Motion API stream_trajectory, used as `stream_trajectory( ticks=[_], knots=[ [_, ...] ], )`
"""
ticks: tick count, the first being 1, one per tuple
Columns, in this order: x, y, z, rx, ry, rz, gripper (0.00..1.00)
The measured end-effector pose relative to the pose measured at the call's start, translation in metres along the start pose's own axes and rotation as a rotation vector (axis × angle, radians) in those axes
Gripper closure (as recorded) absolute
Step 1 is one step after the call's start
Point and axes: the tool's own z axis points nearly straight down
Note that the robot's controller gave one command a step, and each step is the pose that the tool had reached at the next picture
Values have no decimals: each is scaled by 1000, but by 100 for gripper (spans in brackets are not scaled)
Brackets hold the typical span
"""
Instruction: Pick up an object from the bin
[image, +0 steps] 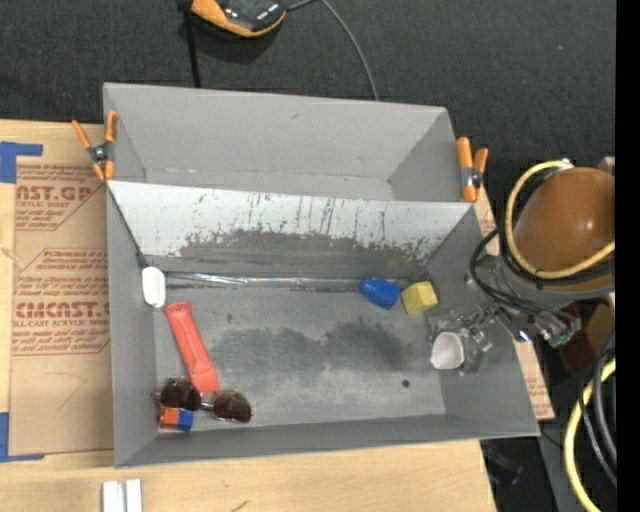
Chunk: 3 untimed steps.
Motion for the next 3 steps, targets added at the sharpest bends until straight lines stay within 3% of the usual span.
stream_trajectory(
  ticks=[1,2,3],
  knots=[
    [4,8,-13,-27,25,31,100],
    [-10,-10,-13,2,-2,38,100],
    [-21,-24,-100,-24,22,116,100]
  ],
)
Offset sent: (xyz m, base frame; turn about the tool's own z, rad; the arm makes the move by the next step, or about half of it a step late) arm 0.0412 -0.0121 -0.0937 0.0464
